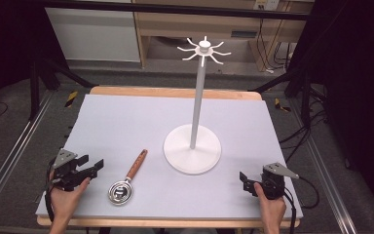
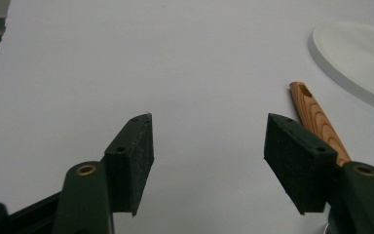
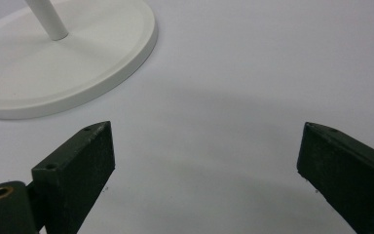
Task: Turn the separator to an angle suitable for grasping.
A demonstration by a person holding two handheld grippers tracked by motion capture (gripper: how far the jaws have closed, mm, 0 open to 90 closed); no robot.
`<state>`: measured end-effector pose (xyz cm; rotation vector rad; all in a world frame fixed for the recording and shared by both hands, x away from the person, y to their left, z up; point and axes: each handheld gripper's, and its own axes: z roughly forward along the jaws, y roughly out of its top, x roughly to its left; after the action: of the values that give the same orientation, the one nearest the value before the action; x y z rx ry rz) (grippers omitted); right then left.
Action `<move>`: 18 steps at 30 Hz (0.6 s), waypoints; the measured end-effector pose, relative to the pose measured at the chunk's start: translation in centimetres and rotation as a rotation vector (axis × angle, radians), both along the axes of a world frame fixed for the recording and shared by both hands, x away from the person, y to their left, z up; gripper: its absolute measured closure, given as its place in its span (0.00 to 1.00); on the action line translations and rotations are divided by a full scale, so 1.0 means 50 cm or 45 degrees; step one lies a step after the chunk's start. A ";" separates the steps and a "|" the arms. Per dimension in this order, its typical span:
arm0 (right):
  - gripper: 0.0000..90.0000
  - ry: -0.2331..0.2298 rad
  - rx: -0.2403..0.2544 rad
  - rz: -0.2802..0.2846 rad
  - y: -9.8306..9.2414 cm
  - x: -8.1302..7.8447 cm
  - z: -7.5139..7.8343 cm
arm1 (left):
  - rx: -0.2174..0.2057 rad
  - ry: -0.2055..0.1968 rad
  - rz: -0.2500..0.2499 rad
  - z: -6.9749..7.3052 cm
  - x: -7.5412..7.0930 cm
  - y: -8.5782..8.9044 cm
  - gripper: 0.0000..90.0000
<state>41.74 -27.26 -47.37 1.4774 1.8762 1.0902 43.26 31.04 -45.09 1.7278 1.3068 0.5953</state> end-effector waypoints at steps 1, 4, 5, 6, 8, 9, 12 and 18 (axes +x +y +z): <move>0.08 -0.007 0.000 0.001 0.000 0.000 0.000 | -0.006 -0.006 0.000 0.002 -0.001 -0.001 0.40; 0.08 -0.013 -0.004 0.013 0.002 -0.002 0.001 | -0.006 -0.009 -0.015 0.009 -0.005 -0.005 0.42; 0.08 -0.008 0.000 0.018 0.004 -0.003 0.001 | 0.001 -0.012 -0.024 0.011 -0.007 -0.006 0.43; 0.08 0.001 0.003 0.029 0.004 -0.004 0.001 | 0.001 -0.013 -0.030 0.013 -0.009 -0.009 0.44; 0.08 -0.006 -0.008 0.035 0.004 -0.004 0.000 | 0.007 -0.014 -0.041 0.017 -0.011 -0.014 0.44; 0.08 -0.001 -0.006 0.038 0.007 -0.006 0.001 | 0.008 -0.017 -0.048 0.018 -0.011 -0.016 0.45; 0.08 -0.018 -0.014 0.036 0.009 -0.008 0.004 | 0.022 -0.030 -0.070 0.027 -0.014 -0.025 0.45; 0.08 -0.016 -0.007 0.060 0.013 -0.009 0.002 | 0.051 -0.022 -0.107 0.032 -0.016 -0.041 0.46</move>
<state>41.28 -26.59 -47.27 1.4264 1.9127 1.1131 42.48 28.99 -43.49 1.7971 1.2110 0.5908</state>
